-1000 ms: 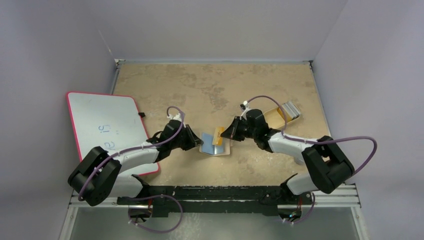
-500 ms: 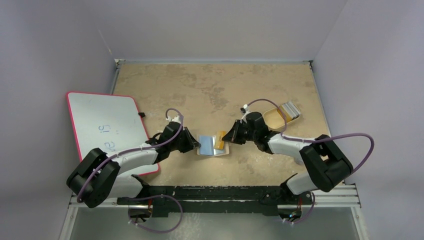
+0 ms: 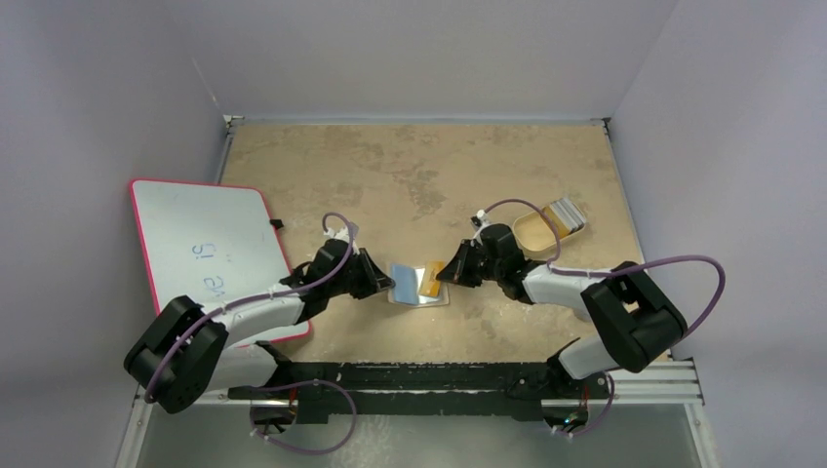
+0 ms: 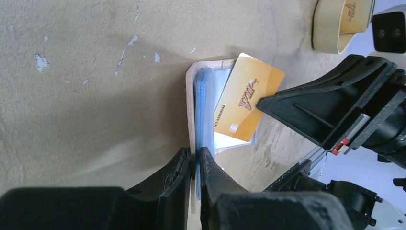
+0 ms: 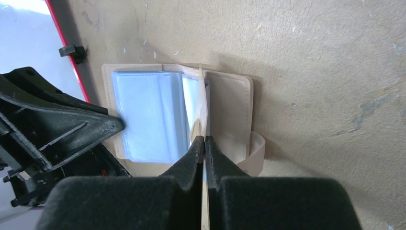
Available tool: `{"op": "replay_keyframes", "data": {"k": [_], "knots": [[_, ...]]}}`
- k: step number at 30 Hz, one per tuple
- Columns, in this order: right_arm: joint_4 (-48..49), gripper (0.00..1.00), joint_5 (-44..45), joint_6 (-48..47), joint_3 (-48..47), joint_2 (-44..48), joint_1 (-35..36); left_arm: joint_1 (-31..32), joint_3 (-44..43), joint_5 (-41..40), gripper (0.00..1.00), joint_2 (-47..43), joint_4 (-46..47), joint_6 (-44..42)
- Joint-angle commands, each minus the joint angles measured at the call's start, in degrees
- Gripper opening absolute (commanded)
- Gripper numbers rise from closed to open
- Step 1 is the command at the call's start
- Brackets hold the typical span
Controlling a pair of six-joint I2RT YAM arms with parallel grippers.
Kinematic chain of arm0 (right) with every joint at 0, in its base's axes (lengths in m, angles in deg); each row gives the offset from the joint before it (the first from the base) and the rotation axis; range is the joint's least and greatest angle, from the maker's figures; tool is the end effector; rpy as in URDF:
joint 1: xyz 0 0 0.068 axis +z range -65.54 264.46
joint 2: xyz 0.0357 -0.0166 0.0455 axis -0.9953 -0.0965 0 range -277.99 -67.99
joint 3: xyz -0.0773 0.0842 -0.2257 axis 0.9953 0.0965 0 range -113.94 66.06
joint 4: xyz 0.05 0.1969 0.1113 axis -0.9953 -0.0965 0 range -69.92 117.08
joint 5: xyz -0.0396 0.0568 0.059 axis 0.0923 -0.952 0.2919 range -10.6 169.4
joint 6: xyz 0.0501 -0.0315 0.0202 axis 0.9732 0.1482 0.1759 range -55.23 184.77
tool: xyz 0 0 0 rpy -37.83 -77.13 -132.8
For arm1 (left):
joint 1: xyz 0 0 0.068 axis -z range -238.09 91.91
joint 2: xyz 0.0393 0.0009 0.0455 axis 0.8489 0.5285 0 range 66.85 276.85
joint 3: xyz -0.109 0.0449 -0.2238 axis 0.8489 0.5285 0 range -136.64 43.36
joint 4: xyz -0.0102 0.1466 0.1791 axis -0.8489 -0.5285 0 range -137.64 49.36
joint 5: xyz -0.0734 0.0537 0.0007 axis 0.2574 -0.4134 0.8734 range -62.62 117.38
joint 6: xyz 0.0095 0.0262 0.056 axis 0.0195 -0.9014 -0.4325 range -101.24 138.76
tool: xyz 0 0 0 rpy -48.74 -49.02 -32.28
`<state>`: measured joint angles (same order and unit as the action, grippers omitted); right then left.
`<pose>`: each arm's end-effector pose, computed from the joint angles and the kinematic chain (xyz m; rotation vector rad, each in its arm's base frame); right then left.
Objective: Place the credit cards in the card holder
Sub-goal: Insert the credit card into the card holder.
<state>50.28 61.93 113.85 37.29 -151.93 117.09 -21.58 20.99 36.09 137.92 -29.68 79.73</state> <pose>0.2168 0.1557 0.1518 0.1363 2.3271 1.1125 0.1744 -0.1382 0.1492 -0.4298 2.4160 -1.0274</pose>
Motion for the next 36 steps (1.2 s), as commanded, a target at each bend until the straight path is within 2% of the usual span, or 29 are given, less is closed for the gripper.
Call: {"op": "replay_keyframes", "data": {"k": [1, 6, 7, 10, 11, 16, 21, 36], "knots": [[0.63, 0.0, 1.35, -0.56, 0.68, 0.33, 0.07, 0.23, 0.23, 0.33, 0.1, -2.61, 1.66, 0.18], [0.46, 0.0, 1.37, -0.74, 0.59, 0.18, 0.08, 0.22, 1.28, 0.17, 0.17, -3.06, 2.1, 0.24], [0.38, 0.0, 1.39, -0.78, 0.57, 0.3, 0.1, 0.23, 1.35, 0.22, 0.15, -3.02, 2.25, 0.24], [0.22, 0.0, 1.31, -0.97, 0.72, 0.53, 0.07, 0.21, 1.83, 0.38, 0.01, -2.58, 2.77, 0.0], [0.4, 0.0, 1.24, -1.0, 0.67, 0.49, 0.07, 0.22, 2.03, 0.3, 0.0, -2.47, 2.83, -0.1], [2.38, 0.0, -1.34, -1.32, 0.44, 1.29, 0.08, 0.23, 2.05, -2.51, 0.0, -0.82, 0.98, -1.22], [8.63, 0.0, -2.54, -0.04, 0.88, 2.51, 0.12, 0.26, 2.04, -2.93, 0.0, 1.24, 1.56, -1.72], [11.92, 0.0, -3.97, -0.6, -0.66, -1.0, 0.07, 0.28, 2.29, -2.92, 0.0, 2.24, 2.95, -1.48]]}}
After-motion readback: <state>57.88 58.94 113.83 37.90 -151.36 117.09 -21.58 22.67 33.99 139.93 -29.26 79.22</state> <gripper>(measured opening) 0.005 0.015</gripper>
